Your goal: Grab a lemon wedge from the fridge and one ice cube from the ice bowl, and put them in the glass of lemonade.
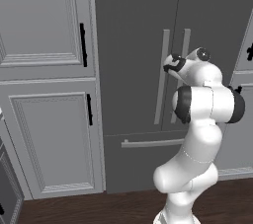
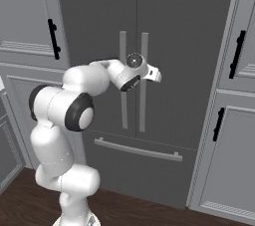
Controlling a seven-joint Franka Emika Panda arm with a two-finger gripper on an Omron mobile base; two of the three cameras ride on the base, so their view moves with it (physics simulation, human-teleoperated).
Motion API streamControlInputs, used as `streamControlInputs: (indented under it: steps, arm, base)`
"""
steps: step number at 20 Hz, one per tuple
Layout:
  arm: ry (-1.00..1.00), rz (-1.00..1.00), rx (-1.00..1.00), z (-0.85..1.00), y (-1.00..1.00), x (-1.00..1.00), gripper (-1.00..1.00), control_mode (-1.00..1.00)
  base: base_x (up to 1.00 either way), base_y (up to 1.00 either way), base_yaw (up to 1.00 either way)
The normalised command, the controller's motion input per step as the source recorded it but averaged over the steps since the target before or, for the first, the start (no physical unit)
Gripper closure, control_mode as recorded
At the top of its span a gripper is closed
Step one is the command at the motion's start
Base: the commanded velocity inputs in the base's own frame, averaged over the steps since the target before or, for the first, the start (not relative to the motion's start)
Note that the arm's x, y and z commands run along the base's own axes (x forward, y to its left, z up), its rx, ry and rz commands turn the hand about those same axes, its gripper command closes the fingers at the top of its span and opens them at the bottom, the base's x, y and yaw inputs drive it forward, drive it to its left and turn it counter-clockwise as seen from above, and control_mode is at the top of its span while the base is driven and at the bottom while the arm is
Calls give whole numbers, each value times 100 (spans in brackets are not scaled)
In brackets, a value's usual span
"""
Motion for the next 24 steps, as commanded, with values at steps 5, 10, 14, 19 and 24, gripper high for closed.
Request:
streamControlInputs:
  steps: [5,10,14,19,24]
  arm:
    - [1,0,0,10,0,31,-100,-100]
    - [2,0,0,0,0,32,100,-100]
    - [0,0,0,1,0,4,100,-100]
    - [0,0,-1,9,-5,0,100,-100]
    - [0,-2,0,28,-39,-12,100,-100]
  base:
    - [0,0,0]
    - [0,0,0]
    - [0,0,0]
    - [0,0,0]
    - [0,0,0]
